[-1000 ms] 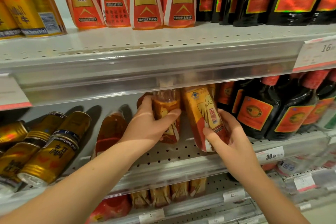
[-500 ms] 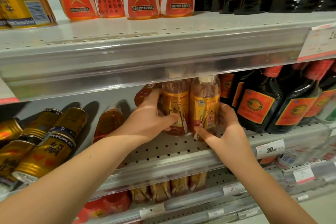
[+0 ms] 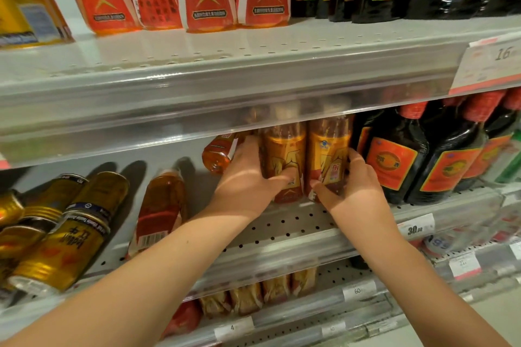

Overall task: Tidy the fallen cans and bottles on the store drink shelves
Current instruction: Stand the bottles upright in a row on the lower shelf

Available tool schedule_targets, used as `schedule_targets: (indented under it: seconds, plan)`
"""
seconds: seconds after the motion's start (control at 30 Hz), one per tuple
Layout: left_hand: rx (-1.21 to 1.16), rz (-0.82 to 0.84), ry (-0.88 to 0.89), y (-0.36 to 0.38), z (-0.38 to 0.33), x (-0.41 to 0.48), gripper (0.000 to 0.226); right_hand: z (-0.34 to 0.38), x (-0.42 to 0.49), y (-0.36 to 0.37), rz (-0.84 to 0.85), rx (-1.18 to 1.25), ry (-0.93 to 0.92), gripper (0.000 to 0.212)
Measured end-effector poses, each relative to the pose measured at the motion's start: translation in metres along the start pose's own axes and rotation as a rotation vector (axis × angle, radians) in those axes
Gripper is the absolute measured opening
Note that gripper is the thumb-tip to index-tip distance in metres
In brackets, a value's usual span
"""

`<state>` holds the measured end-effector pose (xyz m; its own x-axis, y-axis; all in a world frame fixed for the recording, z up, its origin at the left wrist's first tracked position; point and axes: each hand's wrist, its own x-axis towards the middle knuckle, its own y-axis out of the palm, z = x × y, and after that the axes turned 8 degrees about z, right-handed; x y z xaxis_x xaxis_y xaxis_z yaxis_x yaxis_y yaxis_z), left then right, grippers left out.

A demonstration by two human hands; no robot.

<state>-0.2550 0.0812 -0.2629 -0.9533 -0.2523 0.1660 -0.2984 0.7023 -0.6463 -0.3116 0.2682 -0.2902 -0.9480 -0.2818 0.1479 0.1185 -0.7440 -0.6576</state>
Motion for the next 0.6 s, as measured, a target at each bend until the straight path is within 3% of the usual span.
schedule_targets:
  seconds: [0.1, 0.17, 0.23, 0.3, 0.43, 0.6]
  plan:
    - [0.067, 0.08, 0.048, -0.014, 0.006, -0.005, 0.063, 0.015, -0.023, -0.009, -0.118, -0.036, 0.03, 0.077]
    - [0.125, 0.077, 0.031, -0.034, 0.018, -0.011, 0.064, 0.03, -0.049, -0.006, -0.15, -0.061, -0.055, 0.048]
    - [0.188, 0.024, -0.033, -0.058, 0.032, -0.016, 0.059, 0.049, -0.07, 0.006, -0.089, -0.062, -0.153, 0.019]
    - [0.248, -0.026, -0.076, -0.083, 0.046, -0.02, 0.052, 0.07, -0.078, 0.028, 0.025, -0.042, -0.239, 0.011]
    - [0.363, -0.006, -0.117, -0.121, 0.067, -0.035, 0.049, 0.11, -0.056, 0.082, 0.108, -0.012, -0.377, 0.038]
    - [0.483, 0.053, -0.119, -0.133, 0.083, -0.049, 0.064, 0.137, -0.002, 0.128, 0.071, 0.11, -0.195, 0.043]
